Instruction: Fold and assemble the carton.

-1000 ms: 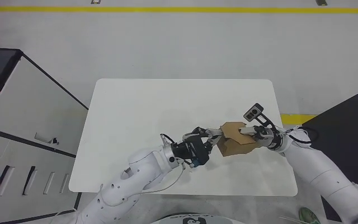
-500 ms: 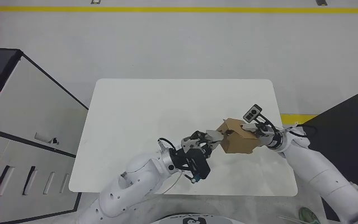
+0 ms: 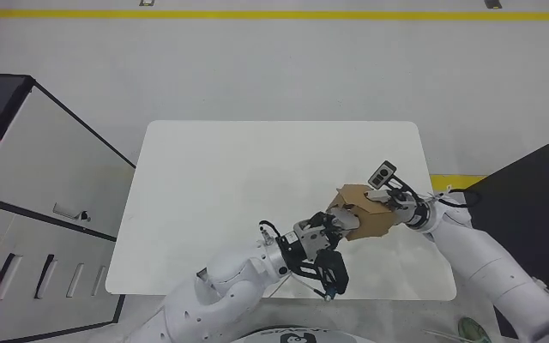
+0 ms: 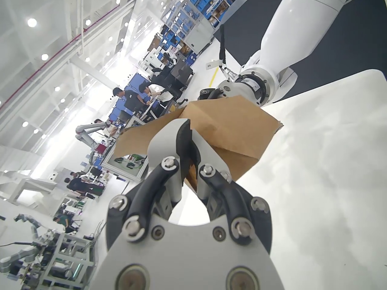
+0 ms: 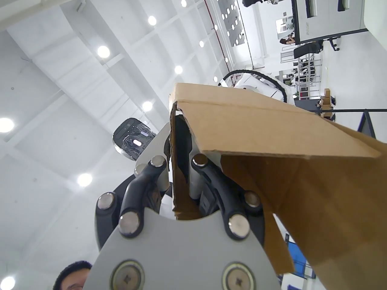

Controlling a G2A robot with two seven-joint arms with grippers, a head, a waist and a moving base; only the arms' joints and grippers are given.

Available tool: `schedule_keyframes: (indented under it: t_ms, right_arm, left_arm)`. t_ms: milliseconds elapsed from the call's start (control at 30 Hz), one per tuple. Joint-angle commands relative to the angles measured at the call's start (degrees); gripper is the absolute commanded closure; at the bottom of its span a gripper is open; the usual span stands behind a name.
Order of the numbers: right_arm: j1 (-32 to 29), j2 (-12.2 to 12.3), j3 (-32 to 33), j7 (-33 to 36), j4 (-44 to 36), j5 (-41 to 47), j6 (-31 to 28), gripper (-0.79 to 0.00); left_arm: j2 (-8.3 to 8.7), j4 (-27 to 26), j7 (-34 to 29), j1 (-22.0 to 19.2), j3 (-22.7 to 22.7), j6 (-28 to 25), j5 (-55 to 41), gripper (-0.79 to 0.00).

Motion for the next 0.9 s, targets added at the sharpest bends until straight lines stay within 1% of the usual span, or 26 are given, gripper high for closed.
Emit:
schedule_keyframes:
  t_ms: [0,167,500,733,867]
  right_arm:
    - [-0.13,-0.02,0.04,0.00,-0.17,0.06,-0.06,0.000]
    - [-0.36,0.04,0.24,0.00,-0.06,-0.05,-0.09,0.000]
    - [-0.46,0.13,0.31,0.00,-0.47,-0.66,0.00,0.000]
    - [-0.67,0.38,0.07,0.00,-1.51,-1.57,-0.38,0.000]
    - [-0.78,0.63,-0.13,0.00,-2.40,-2.17,-1.05,0.000]
  left_arm:
    - [-0.17,0.27,-0.44,-0.38,0.35,-0.11,0.03,0.000]
    - [-0.42,0.25,-0.43,-0.57,0.52,0.19,-1.03,0.000]
    - [0.05,-0.75,-0.10,1.29,-2.20,1.19,-1.40,0.000]
    - [0.12,-0.56,0.19,1.52,-2.63,0.30,-1.51,0.000]
    - [0.06,0.11,1.23,1.02,-2.61,-1.12,-2.75,0.000]
